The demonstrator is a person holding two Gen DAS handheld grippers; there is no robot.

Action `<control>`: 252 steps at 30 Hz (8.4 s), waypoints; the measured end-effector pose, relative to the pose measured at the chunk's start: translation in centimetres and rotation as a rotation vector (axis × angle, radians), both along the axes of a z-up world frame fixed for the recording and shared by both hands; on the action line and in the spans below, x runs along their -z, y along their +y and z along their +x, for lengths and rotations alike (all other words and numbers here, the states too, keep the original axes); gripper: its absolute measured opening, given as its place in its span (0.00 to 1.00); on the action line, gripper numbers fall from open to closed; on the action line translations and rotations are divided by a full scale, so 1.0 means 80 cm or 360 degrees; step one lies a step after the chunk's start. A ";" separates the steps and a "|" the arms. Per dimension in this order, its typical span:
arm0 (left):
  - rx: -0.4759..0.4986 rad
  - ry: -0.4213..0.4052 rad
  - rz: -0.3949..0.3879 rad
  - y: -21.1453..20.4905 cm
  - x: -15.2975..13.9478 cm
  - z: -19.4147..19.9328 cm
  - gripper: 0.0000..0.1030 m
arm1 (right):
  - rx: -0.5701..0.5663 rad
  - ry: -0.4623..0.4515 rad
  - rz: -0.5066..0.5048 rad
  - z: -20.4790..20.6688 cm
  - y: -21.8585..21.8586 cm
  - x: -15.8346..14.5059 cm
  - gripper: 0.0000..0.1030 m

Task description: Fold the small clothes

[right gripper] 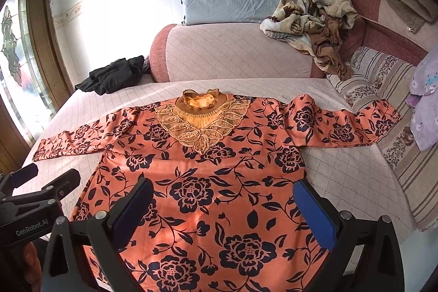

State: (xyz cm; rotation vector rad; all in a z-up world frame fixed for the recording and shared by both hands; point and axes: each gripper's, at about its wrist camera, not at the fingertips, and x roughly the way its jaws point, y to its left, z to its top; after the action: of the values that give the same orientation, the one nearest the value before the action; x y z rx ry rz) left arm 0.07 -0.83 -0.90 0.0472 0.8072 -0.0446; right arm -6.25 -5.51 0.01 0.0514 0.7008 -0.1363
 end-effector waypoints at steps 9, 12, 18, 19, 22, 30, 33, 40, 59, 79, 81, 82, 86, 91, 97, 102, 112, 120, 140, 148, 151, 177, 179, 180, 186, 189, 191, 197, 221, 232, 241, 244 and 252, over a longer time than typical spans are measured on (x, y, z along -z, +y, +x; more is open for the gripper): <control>-0.0008 0.0009 -0.0010 0.004 0.001 0.004 1.00 | -0.0003 0.0003 -0.0001 0.001 -0.001 0.001 1.00; -0.0011 0.0012 -0.0010 0.004 0.002 0.004 1.00 | -0.0004 0.0005 0.0000 0.002 0.000 0.001 1.00; -0.0012 0.0013 -0.0015 0.005 0.005 0.002 1.00 | -0.0008 0.0010 -0.0002 0.004 0.000 0.002 1.00; -0.0012 0.0014 -0.0013 0.003 0.001 0.007 1.00 | -0.0008 0.0007 -0.0002 0.003 0.001 0.002 1.00; -0.0012 0.0018 -0.0013 0.003 0.001 0.007 1.00 | -0.0008 0.0007 -0.0002 0.004 0.001 0.002 1.00; -0.0012 0.0019 -0.0013 0.003 0.002 0.007 1.00 | -0.0012 0.0012 -0.0003 0.005 0.001 0.002 1.00; -0.0013 0.0020 -0.0012 0.004 0.003 0.007 1.00 | -0.0014 0.0016 -0.0003 0.006 0.001 0.003 1.00; -0.0013 0.0022 -0.0014 0.004 0.004 0.008 1.00 | -0.0016 0.0014 -0.0002 0.008 0.001 0.004 1.00; -0.0007 0.0059 -0.0037 0.007 0.012 0.024 1.00 | -0.0031 0.0033 0.0012 0.020 -0.003 0.012 1.00; -0.0832 0.0381 -0.0227 0.278 0.153 0.124 1.00 | 0.1188 -0.0098 0.0598 0.123 -0.569 0.072 0.92; -0.0858 0.0385 -0.0209 0.284 0.161 0.129 1.00 | 0.1267 -0.0081 0.0600 0.143 -0.591 0.076 0.92; -0.0866 0.0399 -0.0200 0.286 0.166 0.131 1.00 | 0.1322 -0.0059 0.0602 0.150 -0.598 0.082 0.88; -0.0856 0.0392 -0.0100 0.283 0.180 0.137 1.00 | 0.1518 0.0004 0.0553 0.169 -0.612 0.100 0.74; -0.0801 0.0358 -0.0076 0.286 0.179 0.135 1.00 | 0.1487 0.0076 0.0471 0.195 -0.609 0.095 0.05; -0.0791 0.0298 -0.0106 0.298 0.182 0.127 1.00 | 0.1052 -0.0158 0.0194 0.225 -0.505 -0.010 0.05; -0.0764 0.0267 -0.0144 0.300 0.180 0.118 1.00 | 0.0486 -0.0435 0.0181 0.245 -0.322 -0.105 0.05; -0.0779 0.0233 -0.0252 0.319 0.178 0.103 1.00 | -0.0305 -0.0071 0.0368 0.289 0.054 0.033 0.31; -0.0791 0.0236 -0.0400 0.334 0.162 0.102 1.00 | -0.0522 0.0294 0.0407 0.280 0.076 0.137 0.92; 0.0150 0.0086 -0.0481 0.059 0.067 0.257 1.00 | 0.0120 0.0000 0.1061 0.329 -0.227 0.114 0.96; 0.0170 0.0391 -0.0087 -0.012 0.197 0.314 1.00 | 0.0319 0.0033 0.1089 0.332 -0.349 0.119 0.95; 0.0147 0.0385 -0.0083 -0.011 0.198 0.308 1.00 | 0.0241 0.0233 0.1083 0.380 -0.360 0.147 0.74; 0.0183 0.0374 -0.0065 -0.019 0.198 0.324 1.00 | 0.0153 0.0045 0.1113 0.298 -0.263 0.110 0.75; 0.0182 0.0371 -0.0070 -0.020 0.198 0.324 1.00 | -0.0048 0.0101 0.1157 0.327 -0.240 0.114 0.79; 0.0181 0.0372 -0.0070 -0.020 0.198 0.324 1.00 | -0.0064 0.0193 0.1169 0.345 -0.240 0.134 0.79; 0.0198 0.0327 -0.0064 -0.019 0.203 0.318 1.00 | 0.0489 0.0175 0.1225 0.320 -0.311 0.174 0.35; 0.0177 0.0331 -0.0080 -0.021 0.201 0.318 1.00 | 0.0199 0.0176 0.1304 0.313 -0.278 0.152 0.73; 0.0180 0.0375 -0.0132 -0.014 0.192 0.319 1.00 | 0.0144 0.0324 0.1034 0.322 -0.252 0.165 0.69; -0.0076 0.0110 -0.0568 0.126 0.108 0.272 1.00 | 0.0107 0.0179 0.0761 0.296 -0.208 0.116 0.71; -0.1565 0.0117 -0.1246 0.616 0.190 0.218 0.08 | -0.0078 0.0393 0.0590 0.245 -0.132 0.171 0.76; -0.0220 -0.0398 -0.0546 0.221 -0.052 0.313 0.07 | -0.0083 0.0317 0.0684 0.240 -0.140 0.176 0.76; 0.0647 -0.0006 -0.0538 -0.154 0.020 0.310 0.20 | -0.0060 0.0265 0.0871 0.231 -0.162 0.177 0.76; 0.0687 0.0263 -0.0345 -0.179 0.082 0.283 0.37 | -0.0047 0.0266 0.0992 0.227 -0.176 0.176 0.77; 0.0175 -0.0038 -0.0446 0.050 0.039 0.269 0.75 | -0.0006 0.0159 0.1145 0.243 -0.208 0.135 0.82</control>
State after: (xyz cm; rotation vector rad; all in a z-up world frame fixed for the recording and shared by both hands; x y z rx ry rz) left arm 21.62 3.21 -3.99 -0.1725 0.7676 -0.2603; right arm 13.20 -22.12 -10.81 0.7353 0.8215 0.1237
